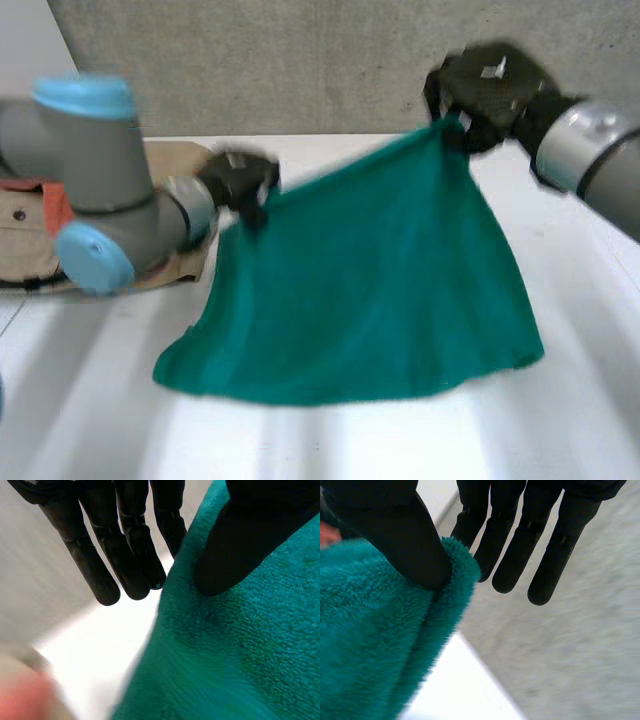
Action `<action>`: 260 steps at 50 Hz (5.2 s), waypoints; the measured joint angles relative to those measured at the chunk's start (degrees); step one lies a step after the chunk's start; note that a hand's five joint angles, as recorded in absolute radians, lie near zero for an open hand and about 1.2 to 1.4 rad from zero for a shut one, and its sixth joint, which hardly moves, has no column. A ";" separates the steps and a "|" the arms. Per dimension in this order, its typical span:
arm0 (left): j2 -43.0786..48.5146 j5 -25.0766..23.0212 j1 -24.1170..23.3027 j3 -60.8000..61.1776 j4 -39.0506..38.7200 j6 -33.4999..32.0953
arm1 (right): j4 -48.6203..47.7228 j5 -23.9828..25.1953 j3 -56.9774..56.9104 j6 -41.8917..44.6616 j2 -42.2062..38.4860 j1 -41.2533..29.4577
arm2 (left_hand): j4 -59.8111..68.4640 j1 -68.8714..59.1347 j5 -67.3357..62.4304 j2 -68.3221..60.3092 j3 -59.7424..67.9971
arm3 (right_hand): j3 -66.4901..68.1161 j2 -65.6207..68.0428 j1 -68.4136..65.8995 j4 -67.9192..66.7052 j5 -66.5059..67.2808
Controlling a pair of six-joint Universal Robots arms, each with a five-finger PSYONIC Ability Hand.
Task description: Fold the laundry.
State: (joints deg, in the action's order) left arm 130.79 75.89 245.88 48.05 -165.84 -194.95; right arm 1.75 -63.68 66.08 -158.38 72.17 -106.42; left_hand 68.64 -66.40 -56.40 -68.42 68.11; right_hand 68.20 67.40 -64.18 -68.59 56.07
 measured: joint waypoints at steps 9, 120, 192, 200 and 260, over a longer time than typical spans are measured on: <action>-15.08 6.35 0.68 0.27 -27.26 7.02 | -27.60 -10.62 -5.02 0.49 -1.49 -1.39 | 0.04 0.00 0.00 0.00 0.00 | 0.03 0.00 -0.25 -0.07 0.29; -26.03 1.51 1.96 48.89 -18.99 -2.54 | 4.83 3.82 -9.66 19.15 -25.78 7.54 | 0.09 0.00 -0.38 -0.14 0.16 | -45.21 -44.51 41.54 46.38 -45.20; -26.75 2.20 1.96 52.17 -16.13 -2.56 | 0.73 -2.03 19.86 20.25 -15.76 16.35 | 0.11 0.00 -0.38 -0.15 0.17 | -25.56 -24.93 21.55 26.36 -27.90; -26.43 2.43 1.81 50.44 -15.95 -2.52 | 1.22 -1.32 22.64 18.65 -10.88 17.28 | 0.11 0.00 -0.38 -0.15 0.17 | -40.76 -40.33 36.63 41.22 -39.88; -25.23 7.56 0.09 40.40 1.57 -8.28 | 26.84 -3.64 23.38 34.64 4.68 21.87 | 0.12 0.00 -1.27 -0.28 0.21 | -0.23 0.07 -0.19 0.11 1.55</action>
State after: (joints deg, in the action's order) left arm 105.56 83.45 245.97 88.45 -164.27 -203.23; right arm 28.59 -67.32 89.46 -123.74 76.85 -84.55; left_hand 68.77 -66.40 -57.67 -68.71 68.31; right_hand 67.96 67.48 -64.36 -68.49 57.62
